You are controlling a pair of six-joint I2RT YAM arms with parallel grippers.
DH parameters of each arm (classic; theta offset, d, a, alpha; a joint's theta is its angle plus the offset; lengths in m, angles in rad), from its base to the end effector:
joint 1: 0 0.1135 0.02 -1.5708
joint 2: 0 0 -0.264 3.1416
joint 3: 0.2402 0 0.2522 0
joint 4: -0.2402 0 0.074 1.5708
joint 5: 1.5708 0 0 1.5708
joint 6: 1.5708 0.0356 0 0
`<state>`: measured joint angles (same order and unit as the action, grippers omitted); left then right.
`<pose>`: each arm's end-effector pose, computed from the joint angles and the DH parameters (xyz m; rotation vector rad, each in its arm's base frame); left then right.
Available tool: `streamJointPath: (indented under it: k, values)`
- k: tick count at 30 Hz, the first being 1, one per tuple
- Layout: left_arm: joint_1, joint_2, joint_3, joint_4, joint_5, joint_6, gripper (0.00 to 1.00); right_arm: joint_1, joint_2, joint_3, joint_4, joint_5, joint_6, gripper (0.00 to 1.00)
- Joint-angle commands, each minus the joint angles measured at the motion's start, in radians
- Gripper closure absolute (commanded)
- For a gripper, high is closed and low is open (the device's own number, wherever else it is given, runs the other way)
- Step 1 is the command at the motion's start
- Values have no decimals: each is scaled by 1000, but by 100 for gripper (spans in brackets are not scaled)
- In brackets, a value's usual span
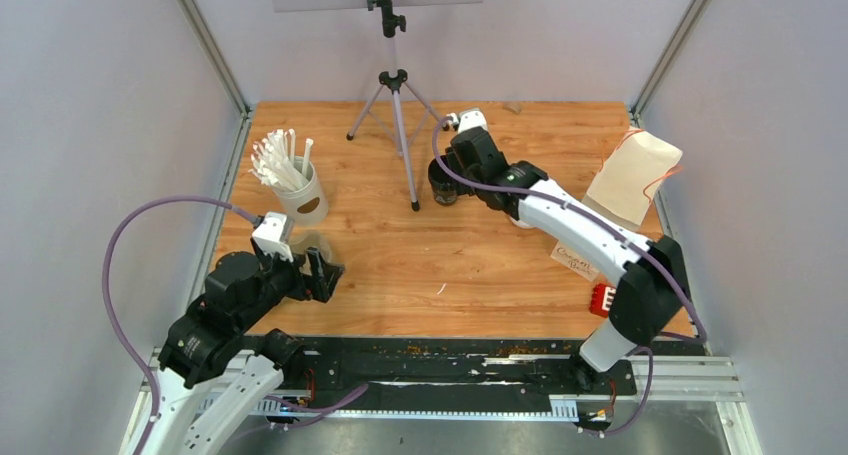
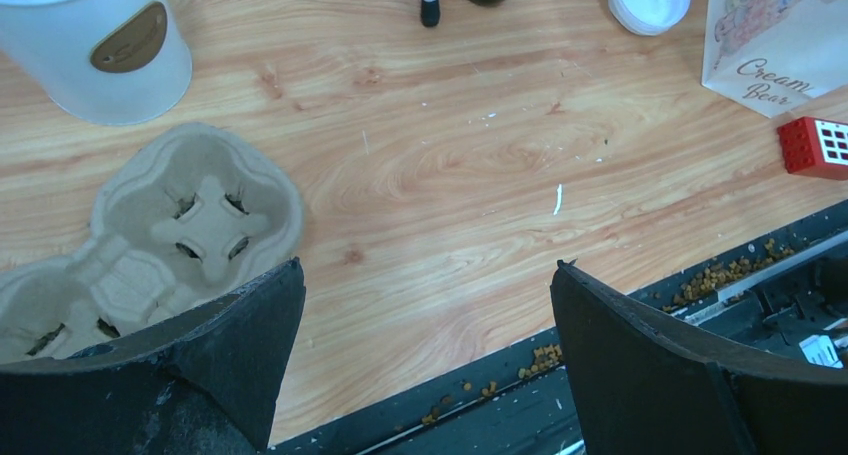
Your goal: Pack the takeout coffee
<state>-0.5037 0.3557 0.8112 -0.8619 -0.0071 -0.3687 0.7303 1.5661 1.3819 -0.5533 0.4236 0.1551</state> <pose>0.0586 -0.0320 0.3238 0.1316 2.0160 -0.5554 0.2700 0.2222 0.3200 -0.4272 2.1894 -0.0105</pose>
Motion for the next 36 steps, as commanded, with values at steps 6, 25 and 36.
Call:
streamJointPath:
  k: [6,25,36]
  values:
    - [-2,5,17,103,-21,22,0,-50,215,218,61,-58,-2,59]
    - [-2,79,-47,131,-56,-6,0,-113,423,353,18,-46,-36,67]
    - [-2,83,-48,127,-65,-11,0,-119,458,378,6,-25,-57,74]
